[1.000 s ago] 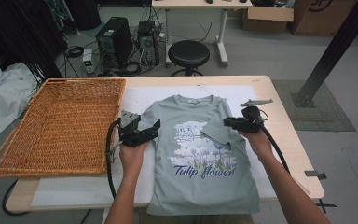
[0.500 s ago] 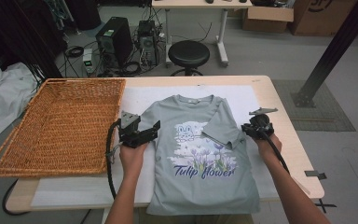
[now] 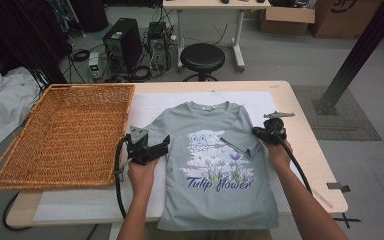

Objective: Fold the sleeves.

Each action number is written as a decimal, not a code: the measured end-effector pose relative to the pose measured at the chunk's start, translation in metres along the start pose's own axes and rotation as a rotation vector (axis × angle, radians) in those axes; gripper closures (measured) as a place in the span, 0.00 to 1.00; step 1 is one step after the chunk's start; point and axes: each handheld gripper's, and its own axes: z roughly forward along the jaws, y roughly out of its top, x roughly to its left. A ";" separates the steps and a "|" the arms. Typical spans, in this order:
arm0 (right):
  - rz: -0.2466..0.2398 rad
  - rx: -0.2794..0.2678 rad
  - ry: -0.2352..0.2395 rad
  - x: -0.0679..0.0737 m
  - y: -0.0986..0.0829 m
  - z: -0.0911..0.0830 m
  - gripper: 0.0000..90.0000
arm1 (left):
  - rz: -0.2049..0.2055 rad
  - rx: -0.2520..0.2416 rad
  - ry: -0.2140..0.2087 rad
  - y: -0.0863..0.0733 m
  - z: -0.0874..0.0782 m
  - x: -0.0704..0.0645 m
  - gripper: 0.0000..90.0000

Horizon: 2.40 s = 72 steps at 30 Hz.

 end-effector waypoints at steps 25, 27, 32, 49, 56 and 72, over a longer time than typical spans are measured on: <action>-0.041 -0.218 0.075 -0.023 -0.007 -0.065 0.65 | -0.193 0.240 0.284 -0.013 0.030 0.022 0.39; -0.031 -0.231 0.072 -0.025 -0.009 -0.070 0.64 | -0.181 0.249 0.296 -0.012 0.030 0.022 0.44; -0.012 -0.246 0.068 -0.030 -0.019 -0.079 0.64 | -0.131 0.264 0.325 -0.012 0.029 0.022 0.60; -0.014 -0.250 0.078 -0.029 -0.025 -0.085 0.64 | -0.236 0.251 0.171 -0.011 0.027 0.032 0.97; -0.009 -0.259 0.089 -0.028 -0.026 -0.085 0.64 | -0.280 0.154 0.119 0.004 0.022 0.023 0.97; 0.024 -0.277 0.113 -0.034 -0.040 -0.088 0.63 | -0.030 0.247 -0.131 0.037 0.062 -0.065 0.97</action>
